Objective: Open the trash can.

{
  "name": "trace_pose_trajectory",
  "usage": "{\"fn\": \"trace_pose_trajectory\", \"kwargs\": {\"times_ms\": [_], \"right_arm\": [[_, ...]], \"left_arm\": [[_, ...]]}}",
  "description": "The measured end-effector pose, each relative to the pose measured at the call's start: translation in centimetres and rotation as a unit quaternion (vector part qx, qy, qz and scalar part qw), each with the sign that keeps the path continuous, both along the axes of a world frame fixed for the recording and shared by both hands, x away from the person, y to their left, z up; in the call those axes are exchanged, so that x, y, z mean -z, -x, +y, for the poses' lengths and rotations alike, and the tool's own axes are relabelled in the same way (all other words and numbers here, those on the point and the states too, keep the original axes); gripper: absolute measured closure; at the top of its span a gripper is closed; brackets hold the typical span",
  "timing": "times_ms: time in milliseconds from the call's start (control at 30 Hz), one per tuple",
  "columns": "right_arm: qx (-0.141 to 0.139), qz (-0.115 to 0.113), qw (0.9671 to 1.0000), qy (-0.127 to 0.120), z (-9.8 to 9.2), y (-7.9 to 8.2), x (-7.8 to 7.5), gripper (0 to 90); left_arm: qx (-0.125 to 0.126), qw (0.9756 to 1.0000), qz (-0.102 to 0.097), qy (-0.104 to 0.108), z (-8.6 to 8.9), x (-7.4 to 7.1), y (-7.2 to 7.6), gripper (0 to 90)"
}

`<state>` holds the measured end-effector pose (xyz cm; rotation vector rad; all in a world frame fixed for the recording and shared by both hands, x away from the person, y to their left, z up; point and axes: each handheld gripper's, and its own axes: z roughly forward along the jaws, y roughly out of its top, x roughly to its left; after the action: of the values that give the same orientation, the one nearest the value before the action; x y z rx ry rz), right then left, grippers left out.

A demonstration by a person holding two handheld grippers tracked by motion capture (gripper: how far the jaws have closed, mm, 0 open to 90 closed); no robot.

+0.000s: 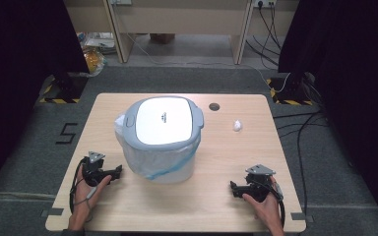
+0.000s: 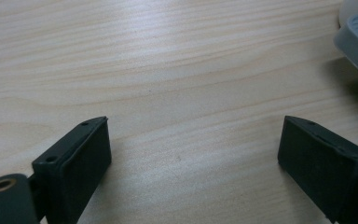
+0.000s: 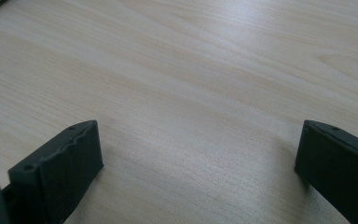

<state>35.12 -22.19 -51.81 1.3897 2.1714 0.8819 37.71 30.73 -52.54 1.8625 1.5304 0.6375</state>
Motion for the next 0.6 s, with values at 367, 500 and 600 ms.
{"fn": "trace_pose_trajectory", "kwargs": {"times_ms": [367, 500, 600], "right_arm": [[-0.014, -0.029, 0.9994, -0.01, 0.3, 0.2, -0.9, 15.8], [-0.009, -0.039, 0.999, -0.018, 0.3, -0.1, -1.5, 15.3], [-0.002, -0.041, 0.999, -0.015, 0.1, -0.6, -1.9, 15.5]], "left_arm": [[-0.002, 1.0, -0.001, 0.002, 0.0, 0.0, 0.0, 8.4], [-0.002, 1.0, -0.001, 0.001, 0.0, 0.0, 0.0, 8.4], [-0.002, 1.0, -0.001, 0.002, 0.0, 0.0, 0.0, 8.4]]}}
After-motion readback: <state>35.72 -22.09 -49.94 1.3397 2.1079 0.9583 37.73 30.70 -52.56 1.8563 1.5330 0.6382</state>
